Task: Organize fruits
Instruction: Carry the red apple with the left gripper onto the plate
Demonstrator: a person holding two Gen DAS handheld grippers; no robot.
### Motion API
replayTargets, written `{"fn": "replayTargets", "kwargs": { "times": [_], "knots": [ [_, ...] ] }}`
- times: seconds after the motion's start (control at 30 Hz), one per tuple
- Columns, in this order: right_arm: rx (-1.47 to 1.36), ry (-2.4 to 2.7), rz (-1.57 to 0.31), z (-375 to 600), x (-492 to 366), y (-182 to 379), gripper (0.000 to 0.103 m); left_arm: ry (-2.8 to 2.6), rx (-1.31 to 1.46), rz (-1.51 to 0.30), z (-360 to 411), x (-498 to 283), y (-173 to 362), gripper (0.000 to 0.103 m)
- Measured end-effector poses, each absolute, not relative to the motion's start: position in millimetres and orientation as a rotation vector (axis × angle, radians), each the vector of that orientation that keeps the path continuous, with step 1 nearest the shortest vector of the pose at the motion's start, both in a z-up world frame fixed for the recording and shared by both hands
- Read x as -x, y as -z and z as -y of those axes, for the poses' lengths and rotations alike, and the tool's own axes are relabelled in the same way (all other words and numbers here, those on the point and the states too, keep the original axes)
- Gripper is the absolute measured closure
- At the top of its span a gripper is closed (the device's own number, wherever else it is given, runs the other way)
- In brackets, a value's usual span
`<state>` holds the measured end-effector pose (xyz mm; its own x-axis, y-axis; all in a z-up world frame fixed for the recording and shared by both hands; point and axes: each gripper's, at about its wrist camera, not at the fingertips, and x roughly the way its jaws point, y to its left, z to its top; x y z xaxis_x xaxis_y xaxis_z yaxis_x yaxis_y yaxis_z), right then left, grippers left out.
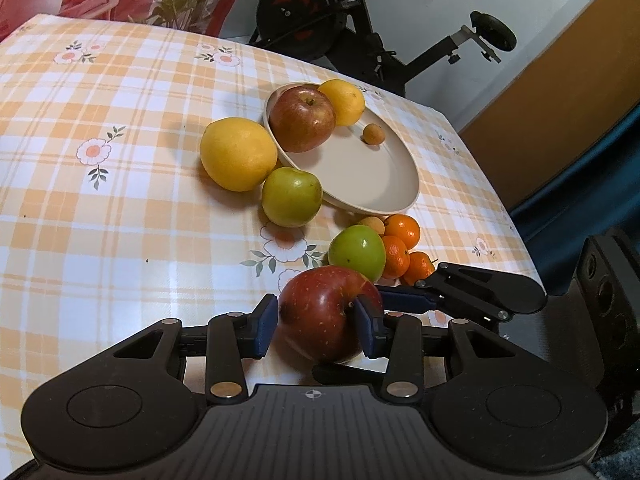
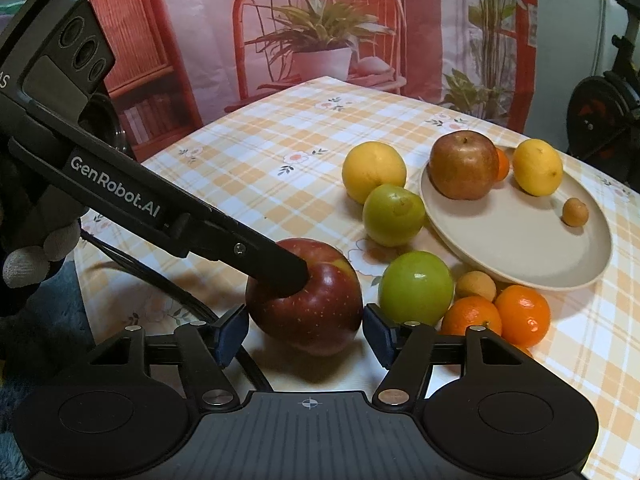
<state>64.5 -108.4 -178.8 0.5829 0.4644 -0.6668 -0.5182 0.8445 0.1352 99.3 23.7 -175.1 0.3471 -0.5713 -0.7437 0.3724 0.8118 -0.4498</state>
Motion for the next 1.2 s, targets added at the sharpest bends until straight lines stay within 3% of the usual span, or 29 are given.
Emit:
{"fn": "replayTargets", "kwargs": {
  "times": [0.47,1.2],
  "knots": [
    [0.046,-0.567,-0.748,111.7,-63.5,180.0,0.045,0.627,0.236,-1.048,-23.5,-100.1,173.8,0.059],
    [-0.025,-0.466,-0.593,180.2,-96.8,122.4,0.045,0.693,0.144,-0.925,43.8,-148.0,109.0,0.059]
  ]
}}
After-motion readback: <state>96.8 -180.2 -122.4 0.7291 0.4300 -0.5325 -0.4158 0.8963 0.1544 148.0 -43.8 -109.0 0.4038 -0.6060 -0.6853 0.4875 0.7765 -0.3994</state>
